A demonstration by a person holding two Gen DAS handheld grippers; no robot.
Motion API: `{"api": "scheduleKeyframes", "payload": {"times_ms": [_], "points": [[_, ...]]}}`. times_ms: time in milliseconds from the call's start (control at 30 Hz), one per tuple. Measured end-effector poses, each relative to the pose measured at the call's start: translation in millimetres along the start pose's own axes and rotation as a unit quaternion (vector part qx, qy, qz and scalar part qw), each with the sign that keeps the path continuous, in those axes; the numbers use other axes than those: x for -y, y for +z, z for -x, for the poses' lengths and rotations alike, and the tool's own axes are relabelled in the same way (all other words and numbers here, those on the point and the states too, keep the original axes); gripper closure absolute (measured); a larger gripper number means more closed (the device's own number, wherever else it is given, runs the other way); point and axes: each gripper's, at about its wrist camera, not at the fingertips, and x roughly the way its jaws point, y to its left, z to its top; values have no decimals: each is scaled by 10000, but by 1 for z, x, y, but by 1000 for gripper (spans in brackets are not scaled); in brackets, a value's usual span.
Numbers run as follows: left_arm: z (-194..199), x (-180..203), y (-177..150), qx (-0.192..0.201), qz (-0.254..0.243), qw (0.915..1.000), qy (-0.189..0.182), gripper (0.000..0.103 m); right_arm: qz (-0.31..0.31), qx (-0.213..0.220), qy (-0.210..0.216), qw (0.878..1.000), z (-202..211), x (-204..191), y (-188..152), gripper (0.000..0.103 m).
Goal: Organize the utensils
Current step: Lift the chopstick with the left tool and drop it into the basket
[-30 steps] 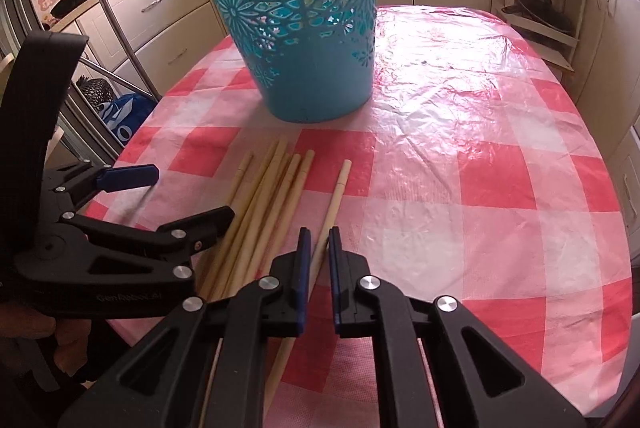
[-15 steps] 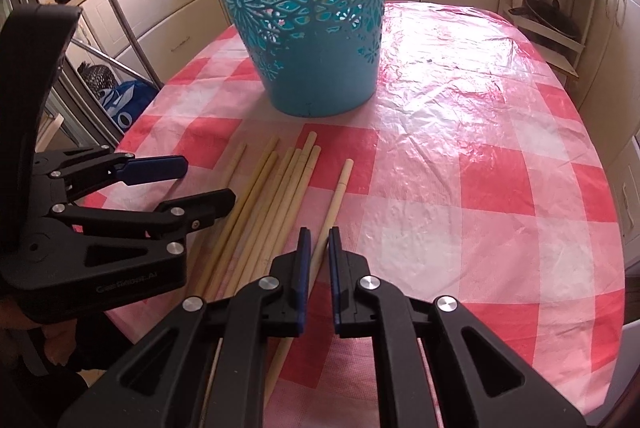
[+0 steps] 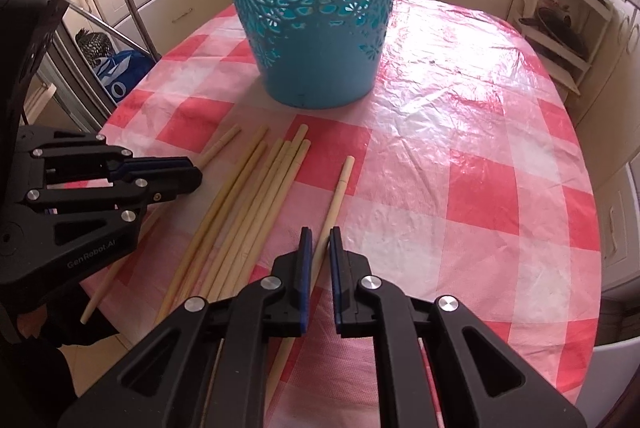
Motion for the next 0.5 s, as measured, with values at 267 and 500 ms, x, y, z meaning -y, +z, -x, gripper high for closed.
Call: {"api": "scheduleKeyframes", "payload": {"times_ms": [267, 500], "points": [[44, -5, 12, 530, -279, 9915, -1159, 98, -372, 367, 212, 9984, 1, 9, -9, 94], [139, -23, 25, 2152, -267, 9437, -2499, 98, -432, 486, 302, 9974, 2, 11, -11, 94]]}}
